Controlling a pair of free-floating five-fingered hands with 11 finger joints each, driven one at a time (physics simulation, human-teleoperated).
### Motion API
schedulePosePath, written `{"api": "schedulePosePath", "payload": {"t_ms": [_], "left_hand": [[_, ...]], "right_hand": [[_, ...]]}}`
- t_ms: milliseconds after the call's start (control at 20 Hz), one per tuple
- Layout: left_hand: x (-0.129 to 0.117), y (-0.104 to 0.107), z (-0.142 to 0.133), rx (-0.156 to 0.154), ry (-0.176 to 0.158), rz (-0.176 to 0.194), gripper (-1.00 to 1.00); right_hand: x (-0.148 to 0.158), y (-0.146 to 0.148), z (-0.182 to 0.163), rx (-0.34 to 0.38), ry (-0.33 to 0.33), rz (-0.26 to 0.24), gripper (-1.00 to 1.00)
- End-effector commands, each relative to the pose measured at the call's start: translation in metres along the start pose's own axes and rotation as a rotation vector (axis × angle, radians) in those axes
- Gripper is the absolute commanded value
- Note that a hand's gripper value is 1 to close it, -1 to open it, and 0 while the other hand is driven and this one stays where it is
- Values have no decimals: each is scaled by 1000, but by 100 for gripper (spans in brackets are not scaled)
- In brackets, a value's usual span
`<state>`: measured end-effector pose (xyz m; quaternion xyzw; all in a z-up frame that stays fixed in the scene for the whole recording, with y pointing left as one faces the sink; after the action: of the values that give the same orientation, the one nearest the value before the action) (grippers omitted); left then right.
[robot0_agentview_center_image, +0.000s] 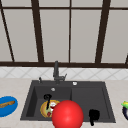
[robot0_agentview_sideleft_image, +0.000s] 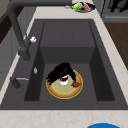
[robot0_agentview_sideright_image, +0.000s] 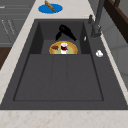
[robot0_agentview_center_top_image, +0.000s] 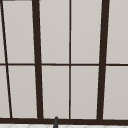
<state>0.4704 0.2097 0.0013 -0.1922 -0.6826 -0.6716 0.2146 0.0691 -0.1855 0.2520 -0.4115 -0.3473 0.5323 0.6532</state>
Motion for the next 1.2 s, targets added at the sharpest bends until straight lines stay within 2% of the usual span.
{"api": "schedulePosePath", "payload": {"t_ms": [0, 300, 500, 600, 800, 950, 1150], "left_hand": [[21, 13, 17, -10, -17, -13, -100], [60, 39, 40, -13, -17, -8, -100], [93, 52, 51, -23, 2, 3, -100], [107, 57, 58, -17, 7, 3, -100], [144, 60, 66, -21, 12, -9, -100], [171, 60, 74, -39, 24, 6, -100], [208, 62, 82, -43, 28, 28, -100]], "right_hand": [[0, 0, 0, 0, 0, 0, 0], [0, 0, 0, 0, 0, 0, 0], [0, 0, 0, 0, 0, 0, 0], [0, 0, 0, 0, 0, 0, 0], [0, 0, 0, 0, 0, 0, 0], [0, 0, 0, 0, 0, 0, 0], [0, 0, 0, 0, 0, 0, 0]]}}
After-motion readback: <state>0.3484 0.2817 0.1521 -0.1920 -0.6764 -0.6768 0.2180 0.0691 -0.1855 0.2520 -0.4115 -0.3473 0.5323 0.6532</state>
